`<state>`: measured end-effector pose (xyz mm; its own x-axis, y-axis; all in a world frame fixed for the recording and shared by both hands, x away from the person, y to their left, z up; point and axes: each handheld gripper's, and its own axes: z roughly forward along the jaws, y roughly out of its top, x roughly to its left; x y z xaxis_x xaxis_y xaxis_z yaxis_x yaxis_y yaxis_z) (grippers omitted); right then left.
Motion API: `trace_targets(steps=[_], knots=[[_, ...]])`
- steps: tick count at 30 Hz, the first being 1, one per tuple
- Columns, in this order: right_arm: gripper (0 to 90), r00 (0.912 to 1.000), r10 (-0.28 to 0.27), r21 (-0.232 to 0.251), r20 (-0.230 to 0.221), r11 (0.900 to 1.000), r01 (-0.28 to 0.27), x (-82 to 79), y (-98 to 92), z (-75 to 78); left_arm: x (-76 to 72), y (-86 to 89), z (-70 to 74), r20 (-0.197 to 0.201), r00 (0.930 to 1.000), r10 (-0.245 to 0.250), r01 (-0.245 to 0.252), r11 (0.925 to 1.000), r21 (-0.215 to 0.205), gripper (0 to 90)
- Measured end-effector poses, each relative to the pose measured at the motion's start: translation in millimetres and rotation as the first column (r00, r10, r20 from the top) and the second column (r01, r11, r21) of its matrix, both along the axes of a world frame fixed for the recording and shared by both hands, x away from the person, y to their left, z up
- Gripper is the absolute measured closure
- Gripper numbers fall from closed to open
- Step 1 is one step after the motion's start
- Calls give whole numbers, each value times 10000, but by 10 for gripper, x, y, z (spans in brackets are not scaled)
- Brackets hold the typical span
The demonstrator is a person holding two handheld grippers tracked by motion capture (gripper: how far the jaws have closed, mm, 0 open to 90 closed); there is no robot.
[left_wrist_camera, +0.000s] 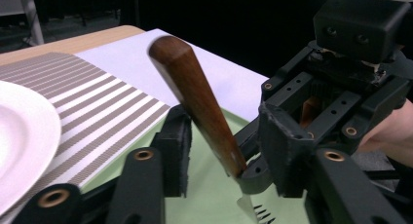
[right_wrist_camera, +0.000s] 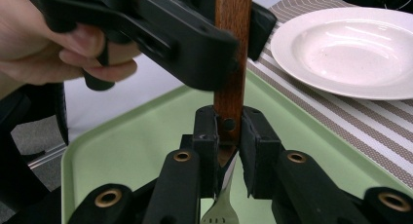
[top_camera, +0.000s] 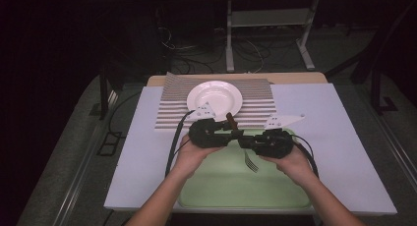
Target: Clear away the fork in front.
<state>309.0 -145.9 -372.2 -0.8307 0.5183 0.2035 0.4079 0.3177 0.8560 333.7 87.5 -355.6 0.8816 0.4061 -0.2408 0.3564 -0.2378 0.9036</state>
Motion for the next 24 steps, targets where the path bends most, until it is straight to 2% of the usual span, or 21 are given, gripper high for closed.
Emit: trace_targets(steps=[4, 6, 13, 16, 17, 18, 19, 21, 22, 23, 24], knots=[[773, 10000, 50, -66, 81, 10000, -50, -15, 18, 9, 2, -9, -17, -44, 9999, 106, -106, 9999, 9, 682], [773, 9999, 14, -60, 114, 10000, -14, -16, 18, 13, 13, 1, -21, -280, 9996, 81, -87, 9998, -183, 694], [769, 9998, 46, -79, 199, 10000, -45, -27, 44, 22, 8, 5, -9, -356, 9990, -284, 266, 9983, -515, 750], [754, 9995, 30, -76, 323, 10000, -28, -37, 54, 35, -1, 12, 16, -270, 9992, -289, 276, 9985, -473, 765], [711, 9993, 42, -49, 367, 10000, -40, -37, 53, 36, -2, 16, 24, -288, 9992, -266, 252, 9985, -476, 767], [574, 9992, 33, -71, 395, 10000, -30, -30, 51, 32, 9, 39, 36, -319, 9992, -230, 213, 9984, -528, 770], [574, 9992, 33, -71, 395, 10000, -30, -30, 51, 32, 9, 39, 36, -319, 9992, -230, 213, 9984, -528, 772], [432, 9994, -102, -72, 321, 9999, 104, 0, 34, 13, 29, 63, 44, -423, 9988, -251, 230, 9985, -502, 773], [286, 10000, -68, -131, 36, 9999, 68, 41, 9, -19, 34, 73, 50, -447, 9988, -203, 182, 9988, -449, 777], [286, 10000, -68, -131, 36, 9999, 68, 41, 9, -19, 36, 83, 54, -379, 9991, -194, 178, 9989, -428, 777], [170, 9992, -251, -468, 325, 9986, 266, 57, -12, -56, 36, 95, 58, -302, 9994, -158, 146, 9992, -378, 781]])
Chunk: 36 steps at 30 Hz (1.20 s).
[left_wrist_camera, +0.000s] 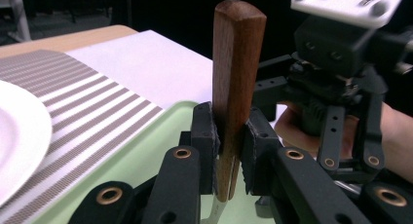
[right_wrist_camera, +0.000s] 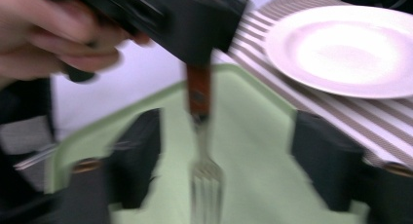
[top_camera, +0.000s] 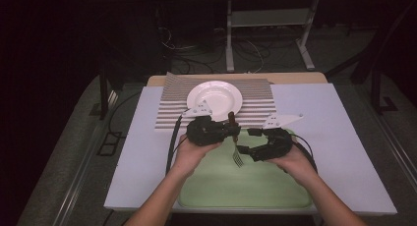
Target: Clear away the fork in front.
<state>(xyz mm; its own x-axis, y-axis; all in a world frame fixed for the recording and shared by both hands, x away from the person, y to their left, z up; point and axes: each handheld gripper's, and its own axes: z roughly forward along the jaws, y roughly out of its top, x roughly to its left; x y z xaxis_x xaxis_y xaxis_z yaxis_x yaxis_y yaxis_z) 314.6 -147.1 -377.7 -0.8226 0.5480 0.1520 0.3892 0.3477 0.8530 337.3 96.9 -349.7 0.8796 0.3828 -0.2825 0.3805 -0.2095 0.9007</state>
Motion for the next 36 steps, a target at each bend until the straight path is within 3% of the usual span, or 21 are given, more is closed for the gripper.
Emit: trace_targets(steps=[1, 2, 3, 4, 10, 14, 20, 27, 36], knots=[[170, 10000, 0, 0, 0, 10000, 0, 0, 0, 0, 1, 9, 3, 58, 10000, 26, -26, 10000, 50, 781], [80, 9998, -119, -345, 131, 9993, 124, 10, -29, -37, 11, 45, 7, 100, 9999, 68, -68, 10000, 11, 787], [80, 9998, -119, -345, 131, 9993, 124, 10, -29, -37, 11, 45, 7, 100, 9999, 68, -68, 10000, 11, 790], [9, 9998, -160, -538, 94, 9984, 165, 21, -76, -86, 23, 67, 7, 83, 9999, 68, -68, 10000, -23, 794], [9, 9987, -498, -801, 110, 9955, 505, -22, -318, -226, 66, 234, -8, 12, 9999, 138, -138, 9999, -65, 799], [8, 9972, -734, -768, 140, 9943, 743, -94, -504, -292, 84, 344, 6, -88, 9999, -67, 65, 9997, -229, 797], [8, 9934, -1138, -668, 144, 9912, 1145, -187, -749, -384, 54, 492, 41, 31, 9997, -247, 248, 9997, -90, 797], [9, 9873, -1573, -680, 209, 9850, 1584, -269, -943, -443, 4, 730, 36, -33, 9997, -222, 222, 9998, 10, 797], [9, 9787, -2040, -580, 233, 9770, 2051, -388, -1184, -535, -35, 955, 115, 77, 9995, -317, 319, 9992, -233, 797]])
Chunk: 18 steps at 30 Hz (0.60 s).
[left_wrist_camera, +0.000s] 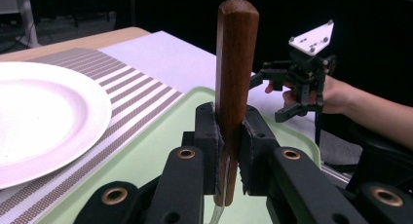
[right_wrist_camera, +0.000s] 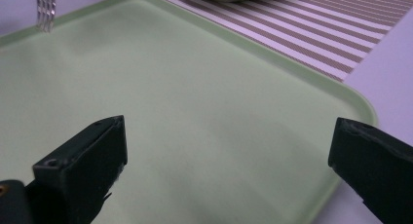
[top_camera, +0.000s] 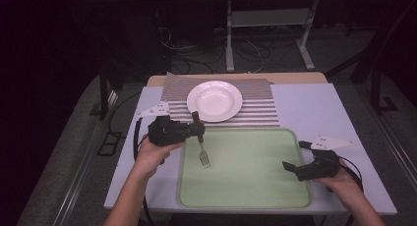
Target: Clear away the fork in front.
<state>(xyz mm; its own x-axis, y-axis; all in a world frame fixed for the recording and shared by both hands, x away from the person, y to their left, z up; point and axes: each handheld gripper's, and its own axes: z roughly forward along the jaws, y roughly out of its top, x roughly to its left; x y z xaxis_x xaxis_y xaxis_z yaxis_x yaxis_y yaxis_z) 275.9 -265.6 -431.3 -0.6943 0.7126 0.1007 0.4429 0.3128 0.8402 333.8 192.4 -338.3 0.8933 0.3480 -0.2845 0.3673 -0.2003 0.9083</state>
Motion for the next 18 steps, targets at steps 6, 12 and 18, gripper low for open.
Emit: trace_targets(steps=[6, 12, 18], knots=[[9, 9995, -246, -102, -193, 9996, 244, -99, -131, -80, -86, 99, -11, 20, 10000, -1, 0, 9998, 194, 797], [9, 9993, -301, -151, -222, 9994, 298, -92, -142, -97, -181, 231, -66, -122, 9999, 98, -94, 9995, 305, 795], [9, 9992, -269, -262, -288, 9993, 262, -90, -125, -112, -278, 324, -99, -302, 9995, 56, -44, 9991, 417, 795]])
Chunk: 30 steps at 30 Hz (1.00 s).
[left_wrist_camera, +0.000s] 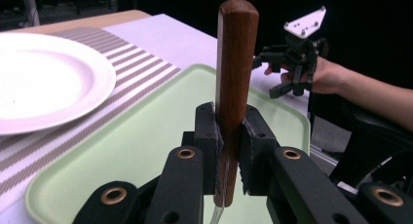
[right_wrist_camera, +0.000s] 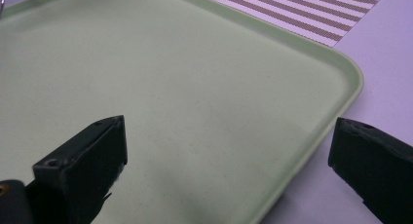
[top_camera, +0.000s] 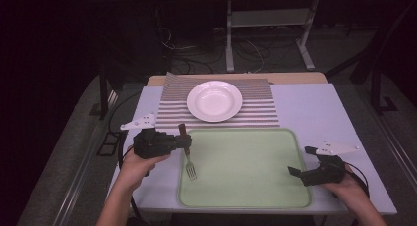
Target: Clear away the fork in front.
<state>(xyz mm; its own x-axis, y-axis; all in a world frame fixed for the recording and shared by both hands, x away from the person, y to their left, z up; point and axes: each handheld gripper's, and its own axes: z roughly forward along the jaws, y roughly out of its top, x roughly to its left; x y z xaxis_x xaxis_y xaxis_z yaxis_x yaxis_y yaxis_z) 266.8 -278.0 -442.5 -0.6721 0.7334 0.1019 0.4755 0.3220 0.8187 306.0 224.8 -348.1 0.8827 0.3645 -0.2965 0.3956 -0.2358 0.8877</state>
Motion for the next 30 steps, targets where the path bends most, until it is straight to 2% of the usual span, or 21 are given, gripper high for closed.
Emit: trace_targets(steps=[6, 10, 13, 20, 30], knots=[[9, 9999, -127, -9, 1, 9999, 127, 4, -18, -1, -81, 30, -40, -263, 9996, 83, -79, 9999, 131, 796], [9, 9999, -155, 1, 9, 9999, 155, 5, -21, -1, -103, 24, -80, -347, 9994, 84, -71, 9993, 375, 796], [9, 9999, -131, -35, -9, 9999, 131, 8, -20, -6, -98, -8, -94, -303, 9995, 97, -79, 9982, 586, 795], [9, 9999, -138, -5, 4, 9999, 138, 8, -24, -6, -72, -44, -131, -218, 9996, 193, -182, 9986, 499, 793], [9, 9997, -234, -90, 15, 9997, 234, 10, -24, -11, 10, -141, -162, 83, 9987, 511, -516, 9950, 856, 777]])
